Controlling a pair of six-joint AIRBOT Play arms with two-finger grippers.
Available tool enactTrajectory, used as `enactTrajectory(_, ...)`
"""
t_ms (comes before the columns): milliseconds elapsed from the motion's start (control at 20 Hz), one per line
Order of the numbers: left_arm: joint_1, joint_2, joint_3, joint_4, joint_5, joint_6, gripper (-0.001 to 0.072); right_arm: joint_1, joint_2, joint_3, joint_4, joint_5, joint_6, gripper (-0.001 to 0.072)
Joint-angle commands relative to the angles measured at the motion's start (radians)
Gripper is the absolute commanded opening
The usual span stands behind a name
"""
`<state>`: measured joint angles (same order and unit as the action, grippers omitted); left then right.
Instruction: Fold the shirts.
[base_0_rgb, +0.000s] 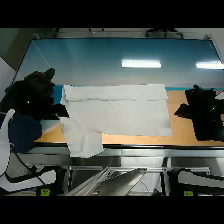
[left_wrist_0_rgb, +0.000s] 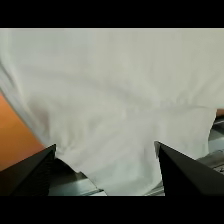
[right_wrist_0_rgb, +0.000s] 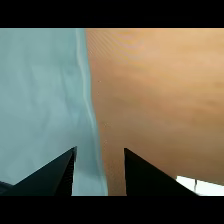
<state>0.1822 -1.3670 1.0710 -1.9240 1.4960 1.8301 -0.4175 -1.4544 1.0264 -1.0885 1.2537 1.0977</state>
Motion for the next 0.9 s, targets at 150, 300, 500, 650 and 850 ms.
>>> enactTrajectory(150, 0.002, 0.278, -0.41, -0.043, -0.115, -0.022, 0.0707, 0.023, 0.011, -0.211, 0.051, -0.081, -0.066, 0.0366)
enactTrajectory(300, 0.002, 0.354, -0.507, -0.042, -0.177, -0.022, 0.0707, 0.039, -0.014, -0.213, 0.073, -0.103, -0.079, 0.0366)
enactTrajectory(500, 0.002, 0.357, -0.591, -0.068, -0.221, -0.019, 0.0707, 0.068, -0.032, -0.213, 0.134, -0.098, -0.119, 0.0366)
enactTrajectory(650, 0.002, 0.282, -0.608, -0.124, -0.257, 0.02, 0.0707, 0.103, -0.032, -0.213, 0.136, -0.098, -0.123, 0.0365)
enactTrajectory(850, 0.002, 0.175, -0.582, -0.148, -0.192, 0.062, 0.0707, 0.119, -0.032, -0.212, 0.136, -0.099, -0.126, 0.0365)
